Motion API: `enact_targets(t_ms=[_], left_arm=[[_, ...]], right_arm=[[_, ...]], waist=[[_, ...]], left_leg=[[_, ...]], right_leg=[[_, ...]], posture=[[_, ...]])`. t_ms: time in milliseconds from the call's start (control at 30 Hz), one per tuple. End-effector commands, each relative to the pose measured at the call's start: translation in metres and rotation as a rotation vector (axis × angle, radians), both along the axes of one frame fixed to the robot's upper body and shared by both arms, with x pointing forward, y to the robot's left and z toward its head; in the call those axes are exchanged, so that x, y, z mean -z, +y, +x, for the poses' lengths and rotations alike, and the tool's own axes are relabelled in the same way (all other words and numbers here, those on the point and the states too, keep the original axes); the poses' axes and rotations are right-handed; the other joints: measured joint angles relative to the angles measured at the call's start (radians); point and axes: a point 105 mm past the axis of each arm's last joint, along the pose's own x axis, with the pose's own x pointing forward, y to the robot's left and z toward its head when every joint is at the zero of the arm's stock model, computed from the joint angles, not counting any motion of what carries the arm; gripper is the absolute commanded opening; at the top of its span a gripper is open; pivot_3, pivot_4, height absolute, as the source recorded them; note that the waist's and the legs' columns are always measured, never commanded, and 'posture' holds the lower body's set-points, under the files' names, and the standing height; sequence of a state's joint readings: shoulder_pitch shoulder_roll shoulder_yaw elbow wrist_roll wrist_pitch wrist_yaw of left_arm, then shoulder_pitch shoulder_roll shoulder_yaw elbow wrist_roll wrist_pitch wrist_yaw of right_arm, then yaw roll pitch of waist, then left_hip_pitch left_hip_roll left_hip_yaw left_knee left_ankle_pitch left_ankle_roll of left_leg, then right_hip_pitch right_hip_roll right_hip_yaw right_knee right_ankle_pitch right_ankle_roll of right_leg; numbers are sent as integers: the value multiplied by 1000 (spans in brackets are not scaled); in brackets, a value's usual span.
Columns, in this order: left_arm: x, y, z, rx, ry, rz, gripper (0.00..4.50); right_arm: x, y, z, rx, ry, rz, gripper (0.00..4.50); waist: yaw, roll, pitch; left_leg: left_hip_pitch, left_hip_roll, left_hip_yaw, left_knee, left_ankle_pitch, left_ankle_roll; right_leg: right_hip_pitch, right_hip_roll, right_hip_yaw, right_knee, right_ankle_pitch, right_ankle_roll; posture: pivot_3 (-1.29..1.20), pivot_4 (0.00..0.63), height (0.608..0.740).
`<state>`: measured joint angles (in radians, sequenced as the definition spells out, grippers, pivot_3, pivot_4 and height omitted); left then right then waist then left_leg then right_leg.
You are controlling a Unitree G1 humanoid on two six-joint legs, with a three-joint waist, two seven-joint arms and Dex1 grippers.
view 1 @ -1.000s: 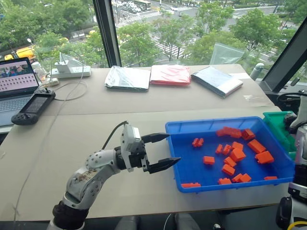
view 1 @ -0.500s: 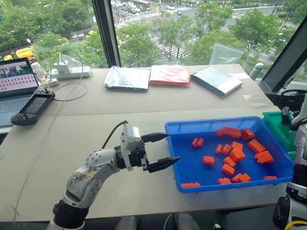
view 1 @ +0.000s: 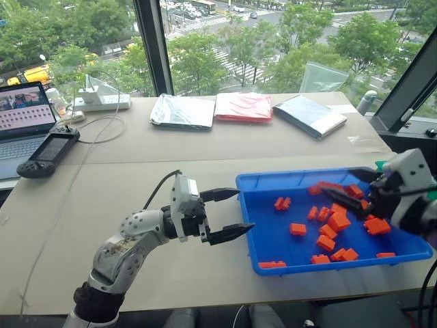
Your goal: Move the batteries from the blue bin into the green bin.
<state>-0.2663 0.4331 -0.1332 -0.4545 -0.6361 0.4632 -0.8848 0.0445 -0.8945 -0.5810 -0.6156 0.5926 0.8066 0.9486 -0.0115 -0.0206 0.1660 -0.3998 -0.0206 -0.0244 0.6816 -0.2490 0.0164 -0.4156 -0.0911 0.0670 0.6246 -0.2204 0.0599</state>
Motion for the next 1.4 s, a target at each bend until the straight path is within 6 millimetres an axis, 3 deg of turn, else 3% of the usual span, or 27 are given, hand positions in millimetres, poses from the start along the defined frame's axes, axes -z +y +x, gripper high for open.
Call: enact_targets(t_ms=[33, 200, 567, 767, 833, 933, 1033, 1200, 1300, 1400], left_arm=[[-9, -1, -5, 28, -37, -18, 4500], [-10, -1, -3, 20, -43, -20, 4500], [-10, -2, -1, 16, -46, -21, 4500], [-13, -2, 8, -59, -28, -38, 4500], [-15, 2, 19, -145, 6, -70, 4500], [-17, 4, 49, -353, 63, -111, 4500], [-22, 6, 75, -556, 113, -169, 4500], [-26, 32, 106, -922, 107, -209, 4500], [-24, 47, 115, -1080, 122, -214, 4500], [-26, 54, 116, -1150, 140, -253, 4500]], right_arm=[[-9, 13, -10, -102, -65, 0, 4479], [-6, 15, -11, -101, -87, 56, 4479], [-2, 17, -12, -92, -89, 72, 4479], [-4, 19, -2, -21, -130, 97, 4479], [-6, 10, 14, 101, -182, 87, 4479], [-13, -21, 57, 429, -248, 93, 4479], [-23, -43, 82, 684, -351, 101, 4479], [-20, -47, 92, 886, -474, -18, 4479], [-16, -44, 96, 929, -484, -15, 4479], [-17, -39, 100, 928, -496, 10, 4479]], waist=[[-3, 0, 0], [-1, -1, 1], [1, -1, 1], [0, -1, 1], [0, -1, 1], [-3, -2, 1], [2, -3, 2], [9, -2, 1], [10, -2, 1], [10, -2, 1]], left_leg=[[2, 0, 0, 0, 0, 0], [9, 0, 0, -1, 0, 0], [9, 0, 0, -1, 0, 0], [9, 0, 0, -1, 0, 0], [9, 0, 0, -1, 0, 0], [10, 0, 0, -1, 0, 0], [10, -2, -1, -1, 1, -2], [6, -3, -2, -4, 1, -1], [-7, -5, -1, -3, 2, -4], [-8, -5, -1, -3, 2, -4]], right_leg=[[2, 1, 0, 0, 0, 0], [9, 1, 0, -2, -1, 0], [10, 0, 0, -2, -1, 1], [10, 0, 0, -2, -1, 1], [10, 0, 0, -2, -1, 1], [10, 0, 0, -2, -1, 1], [11, -1, 0, -2, -1, 1], [6, -1, 0, -1, -1, 1], [-9, -3, 1, 4, 0, 1], [-9, -3, 1, 4, 0, 1]], posture=[[0, 150, 740], [0, 150, 740], [0, 150, 740], [0, 150, 740], [0, 150, 740], [0, 150, 740], [0, 150, 740], [0, 150, 740], [0, 150, 740], [0, 150, 740]])
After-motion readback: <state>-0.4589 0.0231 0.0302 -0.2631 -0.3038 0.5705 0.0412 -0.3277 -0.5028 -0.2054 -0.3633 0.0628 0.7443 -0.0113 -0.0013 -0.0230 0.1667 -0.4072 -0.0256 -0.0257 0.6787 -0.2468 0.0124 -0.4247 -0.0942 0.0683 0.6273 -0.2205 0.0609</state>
